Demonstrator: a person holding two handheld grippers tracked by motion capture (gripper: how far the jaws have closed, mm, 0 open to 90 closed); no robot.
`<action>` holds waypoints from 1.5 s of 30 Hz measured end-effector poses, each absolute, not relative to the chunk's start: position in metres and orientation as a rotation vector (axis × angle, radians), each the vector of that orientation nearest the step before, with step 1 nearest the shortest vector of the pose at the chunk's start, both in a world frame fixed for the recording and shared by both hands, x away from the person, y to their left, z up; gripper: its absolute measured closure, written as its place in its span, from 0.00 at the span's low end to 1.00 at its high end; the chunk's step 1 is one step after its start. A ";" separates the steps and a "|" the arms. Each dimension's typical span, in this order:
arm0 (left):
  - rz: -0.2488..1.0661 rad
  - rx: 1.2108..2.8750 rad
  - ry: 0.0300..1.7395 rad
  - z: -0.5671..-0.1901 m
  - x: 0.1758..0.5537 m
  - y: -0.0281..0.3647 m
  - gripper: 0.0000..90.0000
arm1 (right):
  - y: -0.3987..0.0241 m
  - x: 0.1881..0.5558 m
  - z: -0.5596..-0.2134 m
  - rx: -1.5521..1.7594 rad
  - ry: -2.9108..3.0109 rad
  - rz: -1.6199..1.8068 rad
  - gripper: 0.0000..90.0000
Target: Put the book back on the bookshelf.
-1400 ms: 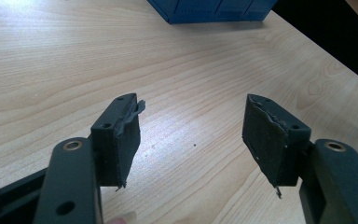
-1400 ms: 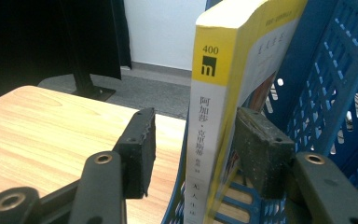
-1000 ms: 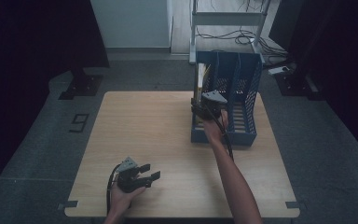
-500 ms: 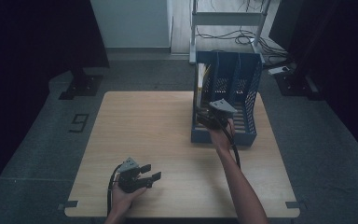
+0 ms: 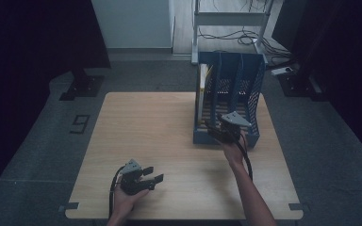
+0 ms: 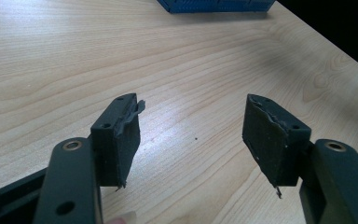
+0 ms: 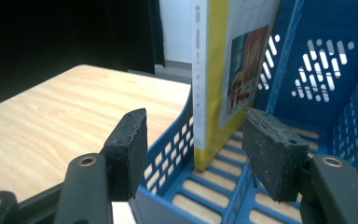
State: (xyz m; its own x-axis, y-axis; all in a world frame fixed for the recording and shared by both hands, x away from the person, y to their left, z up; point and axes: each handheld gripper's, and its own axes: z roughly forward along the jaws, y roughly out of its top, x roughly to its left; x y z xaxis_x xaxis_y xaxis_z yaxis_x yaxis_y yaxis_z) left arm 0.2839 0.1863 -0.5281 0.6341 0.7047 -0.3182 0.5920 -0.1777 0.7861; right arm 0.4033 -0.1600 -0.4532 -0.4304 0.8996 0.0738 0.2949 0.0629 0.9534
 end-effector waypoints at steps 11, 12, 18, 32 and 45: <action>0.141 1.867 1.039 -0.530 0.284 0.186 0.41 | -0.174 0.375 -0.468 1.162 1.814 1.386 0.43; 0.141 1.867 1.039 -0.530 0.284 0.186 0.41 | -0.174 0.375 -0.468 1.162 1.814 1.386 0.43; 0.140 1.869 1.040 -0.530 0.284 0.185 0.41 | -0.185 0.357 -0.479 1.162 1.825 1.374 0.43; 0.140 1.873 1.043 -0.530 0.284 0.185 0.41 | -0.206 0.323 -0.514 1.173 1.905 1.301 0.43; 0.143 1.884 1.050 -0.532 0.284 0.185 0.41 | -0.212 0.312 -0.532 1.208 1.966 1.255 0.43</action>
State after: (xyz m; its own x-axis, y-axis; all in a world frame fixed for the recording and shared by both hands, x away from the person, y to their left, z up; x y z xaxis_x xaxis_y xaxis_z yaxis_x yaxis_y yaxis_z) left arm 0.2843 0.1849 -0.5315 0.6255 0.7145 -0.3133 0.6043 -0.1897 0.7738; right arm 0.3120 -0.2125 -0.5323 -0.4749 0.8790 0.0427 0.4087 0.1773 0.8953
